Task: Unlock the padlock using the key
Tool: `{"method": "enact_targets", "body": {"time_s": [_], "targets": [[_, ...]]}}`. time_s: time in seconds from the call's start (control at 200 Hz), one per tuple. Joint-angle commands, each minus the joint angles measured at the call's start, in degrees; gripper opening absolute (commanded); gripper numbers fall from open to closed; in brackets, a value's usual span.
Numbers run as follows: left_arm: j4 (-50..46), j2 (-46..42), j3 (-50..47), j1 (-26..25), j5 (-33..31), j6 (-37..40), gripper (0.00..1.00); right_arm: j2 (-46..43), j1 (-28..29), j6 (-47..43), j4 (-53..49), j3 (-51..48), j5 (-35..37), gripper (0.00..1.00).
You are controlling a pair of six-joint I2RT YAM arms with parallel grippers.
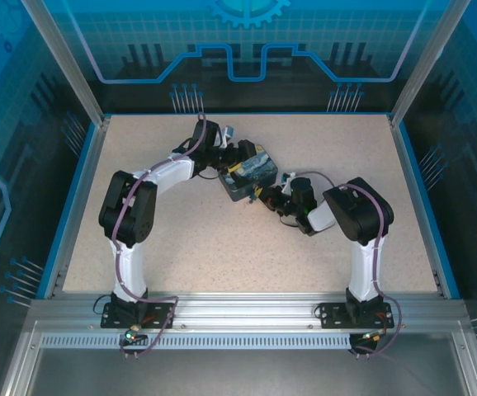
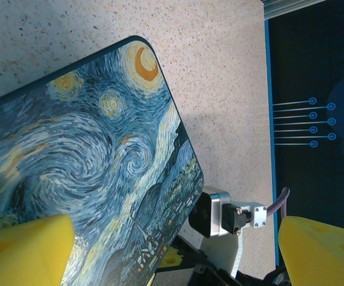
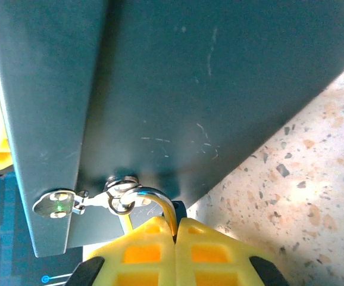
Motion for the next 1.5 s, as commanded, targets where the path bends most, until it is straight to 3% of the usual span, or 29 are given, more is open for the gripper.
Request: {"method": "enact_targets", "body": {"time_s": [0.0,0.375,0.915,1.496], "targets": [[-1.9,0.7,-0.6,-0.4,-0.5,0.1,0.91,1.8,-0.4,4.7,2.3,-1.9,4.6,0.02],[-0.2,0.4,-3.0,-0.4,-0.7,-1.2,0.90,1.0,-0.4,10.8,5.8,-2.7,9.7,0.02],[-0.3,0.1,-3.6,-0.5,-1.0,-1.3,0.91,0.2,-3.7,11.0,5.1,-1.8,11.3,0.02],[0.1,-0.2,-3.7,-0.4,-1.0,-2.0,0.91,-10.3,-6.0,3.2,-11.7,-5.2,14.8,0.02]]}}
